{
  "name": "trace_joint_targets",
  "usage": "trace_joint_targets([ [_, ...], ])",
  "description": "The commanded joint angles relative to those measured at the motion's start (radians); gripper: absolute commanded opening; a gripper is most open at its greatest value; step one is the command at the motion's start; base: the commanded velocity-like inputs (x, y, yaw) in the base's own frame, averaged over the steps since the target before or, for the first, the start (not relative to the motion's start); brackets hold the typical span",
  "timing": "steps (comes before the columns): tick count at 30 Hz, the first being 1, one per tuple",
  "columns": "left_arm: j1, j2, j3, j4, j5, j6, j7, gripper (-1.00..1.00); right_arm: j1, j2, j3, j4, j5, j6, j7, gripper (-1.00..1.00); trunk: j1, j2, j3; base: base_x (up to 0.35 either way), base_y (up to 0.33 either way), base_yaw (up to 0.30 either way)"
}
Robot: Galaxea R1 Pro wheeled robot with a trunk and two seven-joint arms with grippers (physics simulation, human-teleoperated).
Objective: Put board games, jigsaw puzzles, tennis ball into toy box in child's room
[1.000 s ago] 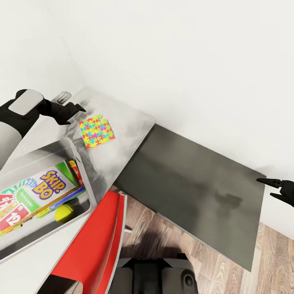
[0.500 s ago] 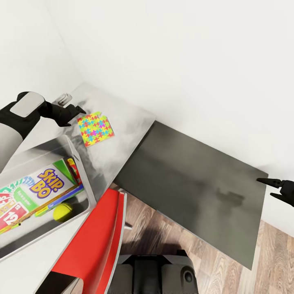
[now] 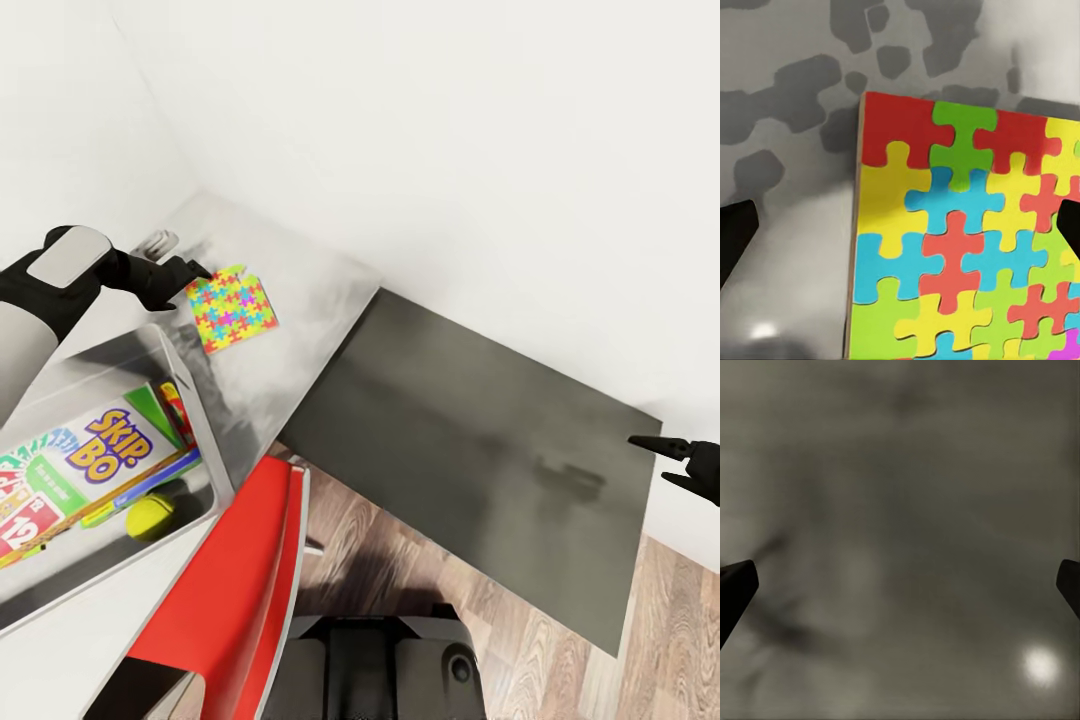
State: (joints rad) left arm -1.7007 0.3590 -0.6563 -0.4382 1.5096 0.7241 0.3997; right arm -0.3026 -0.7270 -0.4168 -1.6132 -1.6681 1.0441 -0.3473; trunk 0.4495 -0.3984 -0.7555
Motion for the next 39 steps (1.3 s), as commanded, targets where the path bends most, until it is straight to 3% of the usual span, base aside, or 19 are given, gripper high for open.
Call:
trace_joint_targets([
  [1,-0.001,0.001,-0.006,-0.002,0.011,0.000,0.008,1.00,-0.001,0.000,0.000,-0.001,-0.010,0.003,-0.010,1.00,0.001,-0.002,-0.003,0.000,0.000,0.000],
  [11,0.000,0.003,-0.004,-0.002,0.012,0.000,0.000,1.00,-0.001,0.000,0.000,-0.001,-0.010,0.003,-0.010,1.00,0.001,-0.002,-0.014,0.000,0.000,0.000],
  [22,0.020,0.005,-0.003,-0.002,0.011,0.000,-0.079,1.00,-0.001,0.000,0.000,-0.001,-0.009,0.003,-0.010,1.00,0.001,-0.002,-0.016,0.000,0.000,0.000],
  [39,0.027,0.005,-0.001,-0.002,0.012,0.000,-0.099,1.00,-0.001,0.000,0.000,-0.001,-0.009,0.003,-0.010,1.00,0.001,-0.002,-0.017,0.000,0.000,-0.007],
])
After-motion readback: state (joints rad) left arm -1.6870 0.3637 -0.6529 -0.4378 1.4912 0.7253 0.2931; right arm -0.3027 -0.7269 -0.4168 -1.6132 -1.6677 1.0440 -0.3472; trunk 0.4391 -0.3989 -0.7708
